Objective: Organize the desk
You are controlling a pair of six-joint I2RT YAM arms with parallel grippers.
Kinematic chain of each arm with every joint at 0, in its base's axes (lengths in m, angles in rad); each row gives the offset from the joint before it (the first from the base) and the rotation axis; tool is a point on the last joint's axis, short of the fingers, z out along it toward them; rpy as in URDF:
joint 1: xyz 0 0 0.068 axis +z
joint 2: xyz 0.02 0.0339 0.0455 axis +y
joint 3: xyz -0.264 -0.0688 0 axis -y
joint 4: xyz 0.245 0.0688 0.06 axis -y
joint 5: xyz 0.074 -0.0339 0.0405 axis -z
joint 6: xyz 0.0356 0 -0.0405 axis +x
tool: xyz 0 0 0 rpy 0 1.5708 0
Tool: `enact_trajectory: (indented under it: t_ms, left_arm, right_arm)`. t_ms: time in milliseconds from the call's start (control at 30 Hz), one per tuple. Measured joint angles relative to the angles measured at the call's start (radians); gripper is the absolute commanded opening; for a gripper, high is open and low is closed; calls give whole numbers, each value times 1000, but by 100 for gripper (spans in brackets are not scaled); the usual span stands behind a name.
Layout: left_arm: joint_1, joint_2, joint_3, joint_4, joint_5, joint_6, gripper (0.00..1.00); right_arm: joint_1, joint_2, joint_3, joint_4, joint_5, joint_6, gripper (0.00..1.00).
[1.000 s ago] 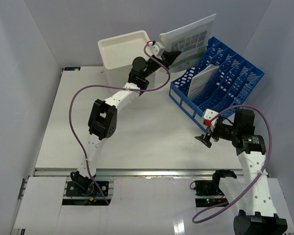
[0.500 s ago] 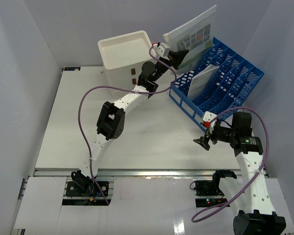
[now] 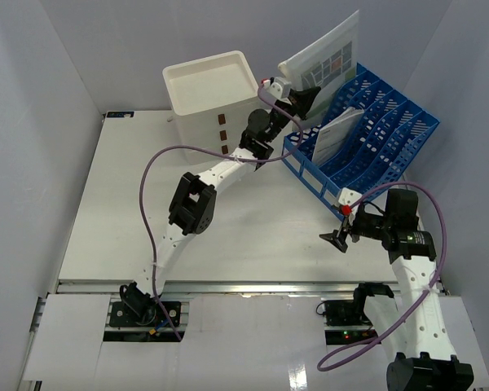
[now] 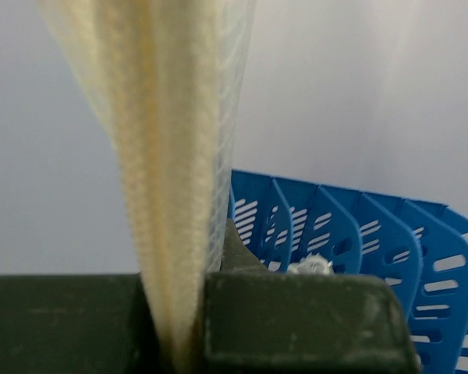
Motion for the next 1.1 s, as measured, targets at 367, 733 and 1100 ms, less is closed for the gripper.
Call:
enact_trajectory:
  t_ms: [367, 733, 1100]
  left_arm:
    - [-1, 39, -47, -28, -44, -7, 81]
    - [-3, -141, -330, -97, 8, 38, 98]
    - [-3, -1141, -1048, -374, 75, 166, 98]
  right_arm:
    - [-1, -45, -13, 5, -15, 8, 93]
    - [-1, -55, -12, 8, -3, 75, 90]
    - [-2, -27, 75, 55, 187, 328, 90]
